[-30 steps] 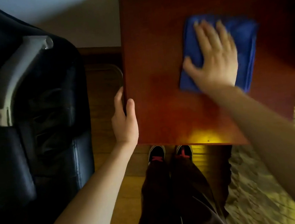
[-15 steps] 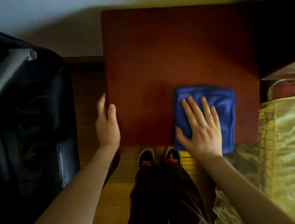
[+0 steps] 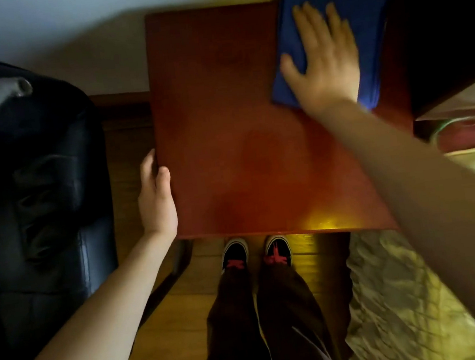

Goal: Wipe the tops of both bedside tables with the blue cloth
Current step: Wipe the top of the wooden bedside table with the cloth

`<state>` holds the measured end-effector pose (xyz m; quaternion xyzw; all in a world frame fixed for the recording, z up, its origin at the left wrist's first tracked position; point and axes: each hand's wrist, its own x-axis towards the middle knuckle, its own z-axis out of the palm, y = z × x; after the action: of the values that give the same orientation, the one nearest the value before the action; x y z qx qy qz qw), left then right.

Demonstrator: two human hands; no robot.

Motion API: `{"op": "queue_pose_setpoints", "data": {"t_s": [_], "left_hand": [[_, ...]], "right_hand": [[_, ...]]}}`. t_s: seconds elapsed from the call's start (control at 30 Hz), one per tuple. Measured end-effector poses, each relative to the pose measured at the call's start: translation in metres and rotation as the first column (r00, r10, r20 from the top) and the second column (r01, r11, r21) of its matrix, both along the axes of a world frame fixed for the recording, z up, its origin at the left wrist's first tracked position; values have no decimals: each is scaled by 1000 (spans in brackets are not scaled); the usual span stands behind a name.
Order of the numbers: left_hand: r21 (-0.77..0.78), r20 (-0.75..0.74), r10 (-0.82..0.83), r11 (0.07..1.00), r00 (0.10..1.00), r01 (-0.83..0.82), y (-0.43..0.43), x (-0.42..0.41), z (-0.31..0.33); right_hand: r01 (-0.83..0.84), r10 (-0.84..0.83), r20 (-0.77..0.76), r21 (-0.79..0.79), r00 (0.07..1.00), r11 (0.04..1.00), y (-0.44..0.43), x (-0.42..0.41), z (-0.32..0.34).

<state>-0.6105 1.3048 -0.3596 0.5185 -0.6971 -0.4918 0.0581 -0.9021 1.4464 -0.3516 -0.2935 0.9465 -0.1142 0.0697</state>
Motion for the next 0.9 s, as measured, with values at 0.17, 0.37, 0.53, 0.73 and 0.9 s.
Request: {"op": "queue_pose_setpoints", "data": {"t_s": [0.17, 0.37, 0.53, 0.73, 0.9], "left_hand": [[75, 2, 16, 997, 1000, -16, 5, -4, 8], [69, -18, 24, 997, 1000, -22, 4, -4, 6], [35, -33, 17, 999, 999, -16, 2, 1, -2], [-22, -13, 17, 1000, 1000, -17, 5, -2, 3], [38, -24, -6, 999, 1000, 7, 6, -5, 11]], "right_hand": [[9, -9, 39, 12, 999, 1000, 95, 120, 5], [68, -70, 40, 62, 997, 996, 123, 156, 2], [196, -195, -37, 19, 980, 980, 43, -1, -5], [69, -69, -7, -8, 998, 998, 43, -32, -3], [37, -37, 6, -16, 999, 999, 123, 68, 6]]}}
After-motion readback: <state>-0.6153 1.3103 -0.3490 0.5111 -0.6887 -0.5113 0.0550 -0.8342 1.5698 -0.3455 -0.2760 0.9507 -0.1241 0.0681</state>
